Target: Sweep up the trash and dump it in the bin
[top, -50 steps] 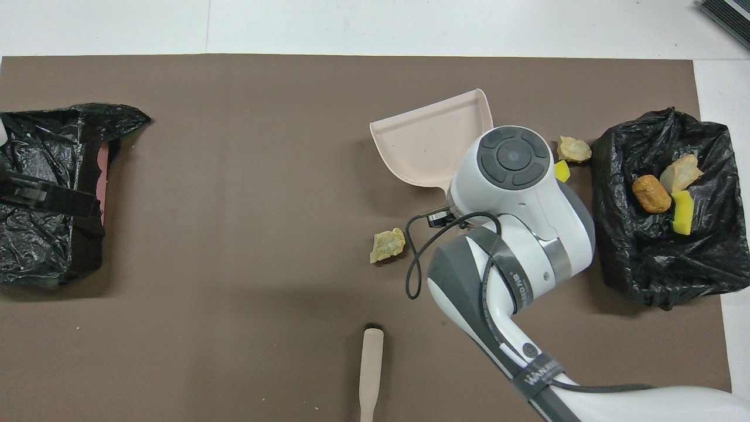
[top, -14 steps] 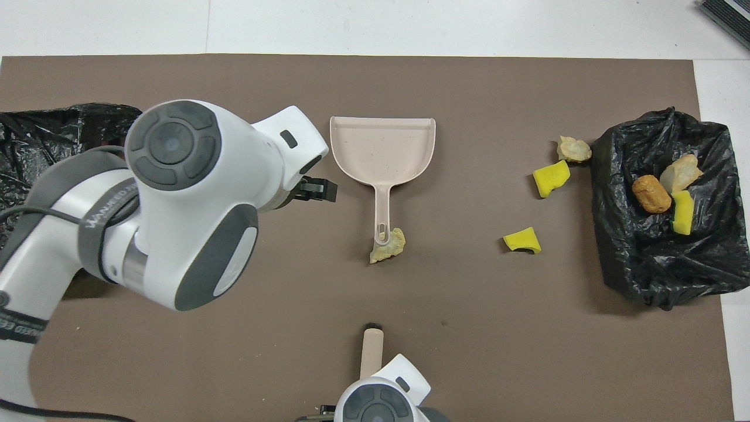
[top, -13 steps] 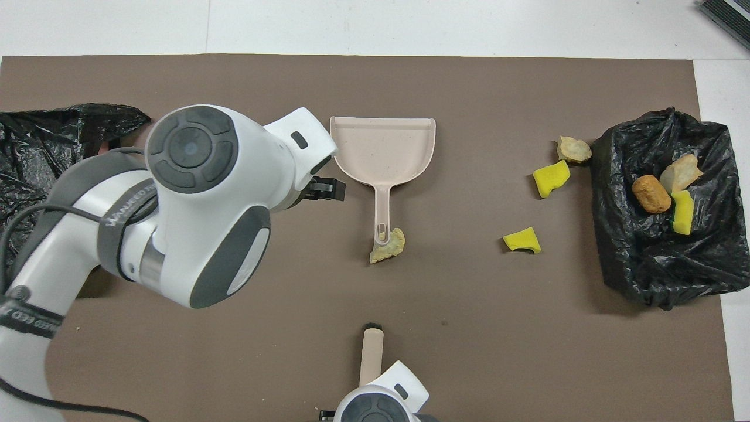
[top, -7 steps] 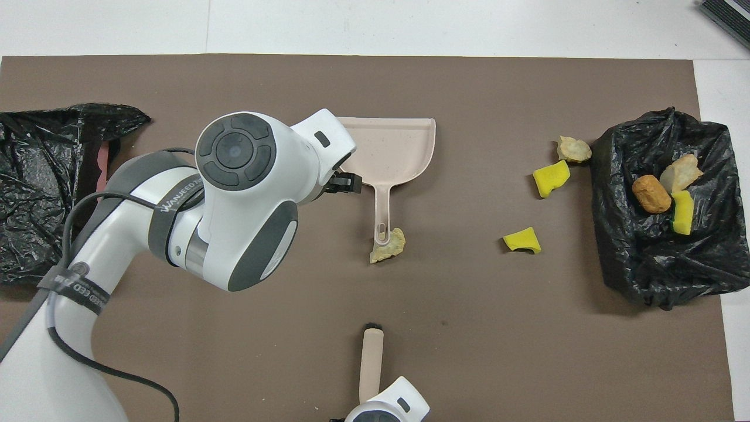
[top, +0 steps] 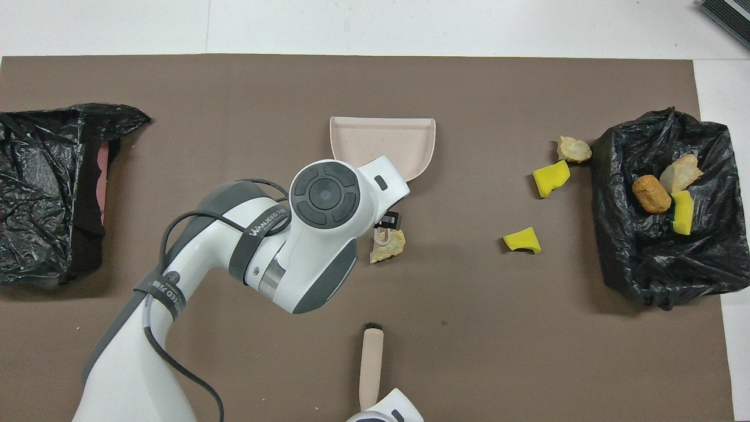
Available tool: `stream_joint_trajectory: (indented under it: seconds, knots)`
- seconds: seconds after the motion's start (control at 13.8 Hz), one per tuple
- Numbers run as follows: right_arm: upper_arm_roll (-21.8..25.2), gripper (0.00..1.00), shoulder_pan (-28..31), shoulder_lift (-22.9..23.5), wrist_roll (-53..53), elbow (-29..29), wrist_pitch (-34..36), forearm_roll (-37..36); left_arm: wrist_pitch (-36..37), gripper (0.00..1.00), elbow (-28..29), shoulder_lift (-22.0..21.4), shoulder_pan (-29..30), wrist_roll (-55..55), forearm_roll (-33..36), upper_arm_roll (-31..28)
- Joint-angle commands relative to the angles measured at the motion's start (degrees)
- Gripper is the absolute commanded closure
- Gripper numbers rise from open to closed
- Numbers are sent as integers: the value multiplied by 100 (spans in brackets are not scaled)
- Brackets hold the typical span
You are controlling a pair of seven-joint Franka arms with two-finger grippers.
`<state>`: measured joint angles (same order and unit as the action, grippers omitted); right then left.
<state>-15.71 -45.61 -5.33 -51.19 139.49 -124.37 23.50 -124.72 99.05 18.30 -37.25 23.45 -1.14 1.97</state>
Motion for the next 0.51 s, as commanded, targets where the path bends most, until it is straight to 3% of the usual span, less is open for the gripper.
stream_joint_trajectory:
  seconds: [0.0,0.07,0.22,0.36,0.43]
  knots:
    - [24,77,-27,67,-163,34,-114,119,-621,0,176,24,-133,622,-35,-92]
    - [24,98,-10,67,-189,25,-114,128,-806,0,150,155,-133,861,-70,-92]
    - [33,100,26,102,-215,-10,-96,119,-905,0,-139,637,-221,1056,-53,-100]
    - [59,100,209,67,-277,-36,-9,119,-914,0,-334,771,-213,1056,-79,-92]
    - [59,100,402,-20,-286,-36,183,119,-905,8,-343,780,-212,1065,-79,-100]
